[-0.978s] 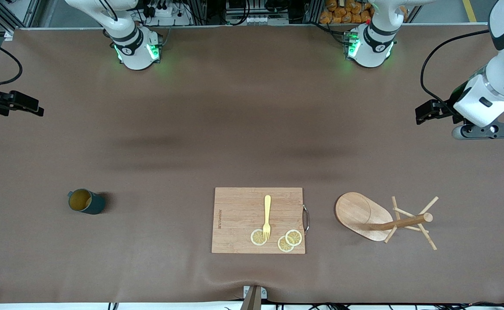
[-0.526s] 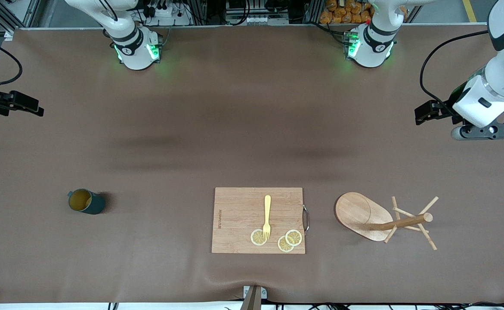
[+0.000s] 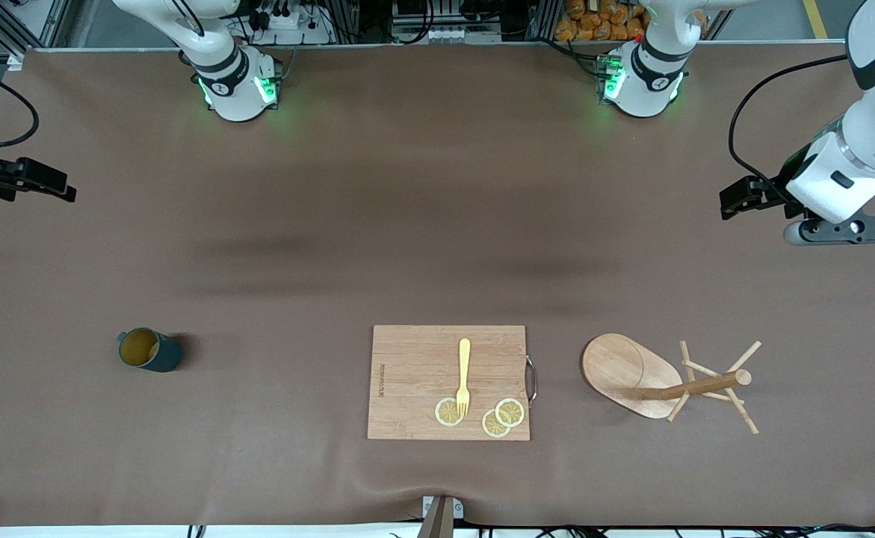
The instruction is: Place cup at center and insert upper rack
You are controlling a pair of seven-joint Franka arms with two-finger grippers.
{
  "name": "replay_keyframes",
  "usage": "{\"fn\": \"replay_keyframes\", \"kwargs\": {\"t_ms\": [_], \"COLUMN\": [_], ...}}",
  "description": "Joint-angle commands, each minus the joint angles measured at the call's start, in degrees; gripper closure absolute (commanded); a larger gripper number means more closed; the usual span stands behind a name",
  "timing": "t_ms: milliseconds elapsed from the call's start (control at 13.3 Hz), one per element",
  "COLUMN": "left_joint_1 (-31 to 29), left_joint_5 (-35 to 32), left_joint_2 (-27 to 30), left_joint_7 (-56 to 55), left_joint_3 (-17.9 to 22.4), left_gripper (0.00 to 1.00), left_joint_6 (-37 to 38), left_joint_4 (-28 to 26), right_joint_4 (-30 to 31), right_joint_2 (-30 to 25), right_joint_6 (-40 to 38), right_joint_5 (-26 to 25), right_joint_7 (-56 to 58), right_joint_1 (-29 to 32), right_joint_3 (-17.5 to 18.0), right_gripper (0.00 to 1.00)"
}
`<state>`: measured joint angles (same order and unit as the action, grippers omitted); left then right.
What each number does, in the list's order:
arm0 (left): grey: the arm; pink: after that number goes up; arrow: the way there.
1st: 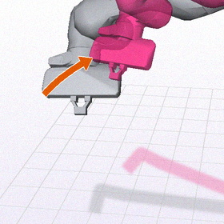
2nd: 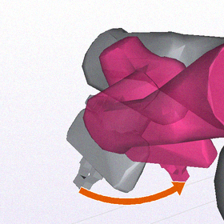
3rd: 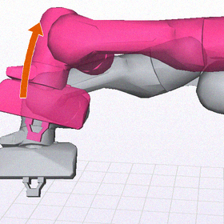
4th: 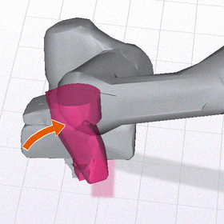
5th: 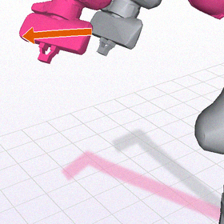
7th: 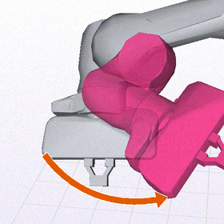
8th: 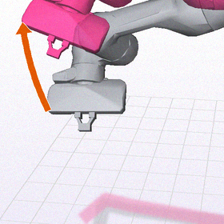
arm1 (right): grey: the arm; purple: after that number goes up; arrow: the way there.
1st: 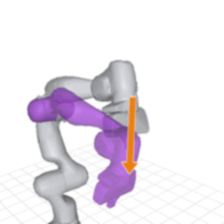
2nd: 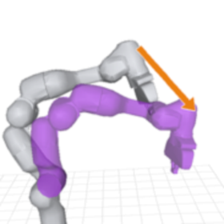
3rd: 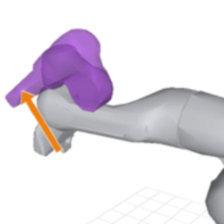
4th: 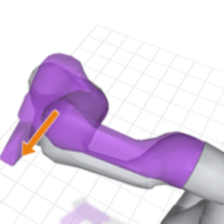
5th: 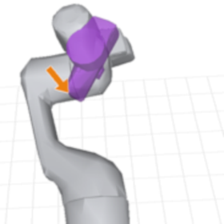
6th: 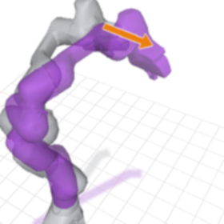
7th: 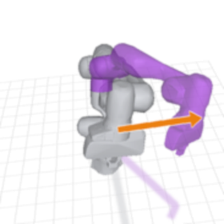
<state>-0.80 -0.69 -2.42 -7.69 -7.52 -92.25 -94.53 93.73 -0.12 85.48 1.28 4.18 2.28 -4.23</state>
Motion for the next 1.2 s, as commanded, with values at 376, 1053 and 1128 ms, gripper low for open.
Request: {"fn": "replay_keyframes", "kwargs": {"t_ms": [376, 1053, 1128], "left_joint_1": [-0.87, -0.87, -0.87], "left_joint_5": [1.21, 1.04, 1.04], "left_joint_2": [-0.21, -0.91, -0.92], "left_joint_7": [0.39, 0.04, 0.04], "left_joint_3": [0.32, 0.41, 0.41], "left_gripper": [0.0, 0.0, 0.0], "left_joint_6": [0.32, -0.04, -0.04], "left_joint_4": [1.37, 1.81, 1.81], "right_joint_4": [0.84, 1.11, 1.19], "right_joint_2": [-0.68, 11.52, 14.24], "right_joint_6": [0.73, 19.51, 23.29], "right_joint_5": [-0.4, -0.31, -0.22], "right_joint_7": [-1.02, -0.75, -0.67], "right_joint_1": [-0.26, -2.36, -2.45], "right_joint_3": [0.1, 0.1, 0.1], "right_gripper": [0.0, 0.0, 0.0]}}
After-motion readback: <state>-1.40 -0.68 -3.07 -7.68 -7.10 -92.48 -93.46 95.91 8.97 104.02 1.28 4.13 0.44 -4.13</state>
